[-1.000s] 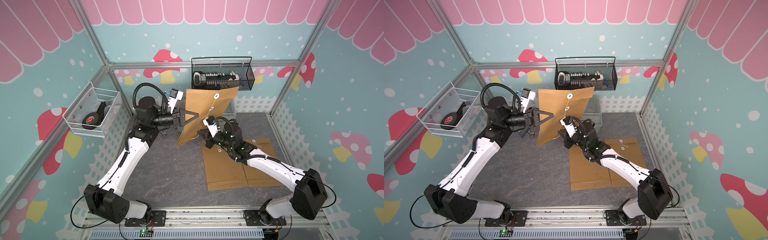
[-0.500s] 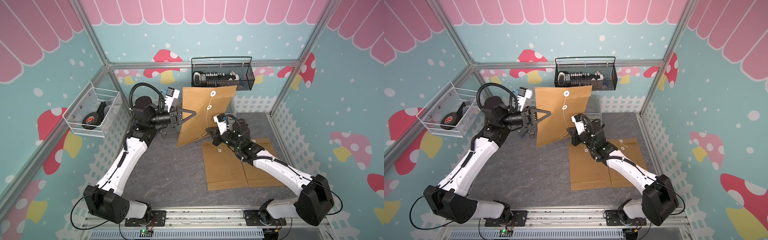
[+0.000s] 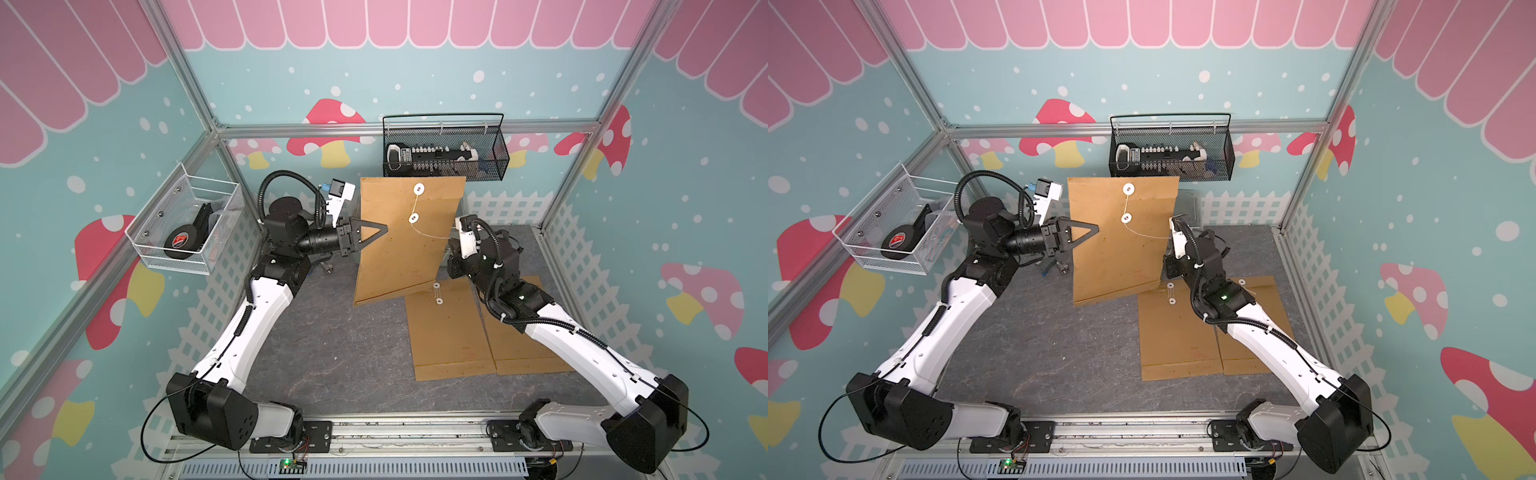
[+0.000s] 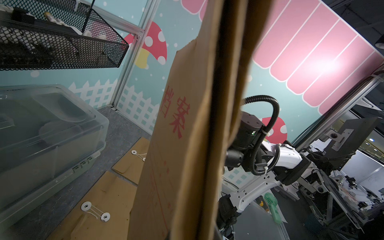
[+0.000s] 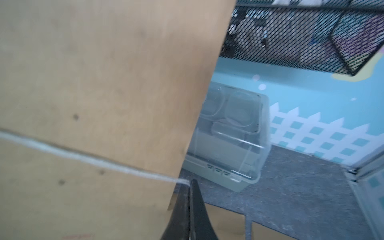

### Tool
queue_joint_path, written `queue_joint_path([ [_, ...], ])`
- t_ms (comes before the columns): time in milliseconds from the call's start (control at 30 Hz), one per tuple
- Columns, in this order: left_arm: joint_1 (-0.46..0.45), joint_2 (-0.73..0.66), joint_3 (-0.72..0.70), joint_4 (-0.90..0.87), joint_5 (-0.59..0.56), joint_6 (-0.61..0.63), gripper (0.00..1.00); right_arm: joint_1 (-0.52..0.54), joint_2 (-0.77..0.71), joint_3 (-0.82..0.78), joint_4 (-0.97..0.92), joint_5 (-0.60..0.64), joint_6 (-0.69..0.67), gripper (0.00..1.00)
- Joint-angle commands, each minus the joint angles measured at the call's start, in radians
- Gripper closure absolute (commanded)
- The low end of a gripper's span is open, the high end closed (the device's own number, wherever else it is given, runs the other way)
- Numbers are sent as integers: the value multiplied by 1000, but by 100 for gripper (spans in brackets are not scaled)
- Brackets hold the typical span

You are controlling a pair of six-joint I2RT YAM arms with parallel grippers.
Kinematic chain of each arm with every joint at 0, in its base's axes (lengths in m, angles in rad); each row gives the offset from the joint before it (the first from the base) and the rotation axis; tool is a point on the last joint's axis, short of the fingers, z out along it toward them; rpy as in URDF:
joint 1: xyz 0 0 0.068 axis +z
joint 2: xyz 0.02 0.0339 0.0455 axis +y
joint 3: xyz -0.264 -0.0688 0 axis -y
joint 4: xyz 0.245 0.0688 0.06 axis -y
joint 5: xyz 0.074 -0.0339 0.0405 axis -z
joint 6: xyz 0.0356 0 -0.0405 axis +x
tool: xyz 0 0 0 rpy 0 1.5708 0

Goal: Close the mouth of the file bag
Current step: Close the file bag.

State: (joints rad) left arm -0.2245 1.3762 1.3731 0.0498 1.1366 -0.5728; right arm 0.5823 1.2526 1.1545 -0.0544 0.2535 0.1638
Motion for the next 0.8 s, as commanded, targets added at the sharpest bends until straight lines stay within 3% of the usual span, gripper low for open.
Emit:
queue_joint_path([
  [0,-5,-34,-23,10,-11,-9,100,-2,-17,71,-38,121,-97,100],
  [500,-21,-44,-87,-11,-5,13,100,73,-10,172,-1,331,-337,100],
  [767,-20,-69,-110,-24,5,29,100,74,-11,189,11,417,-392,100],
])
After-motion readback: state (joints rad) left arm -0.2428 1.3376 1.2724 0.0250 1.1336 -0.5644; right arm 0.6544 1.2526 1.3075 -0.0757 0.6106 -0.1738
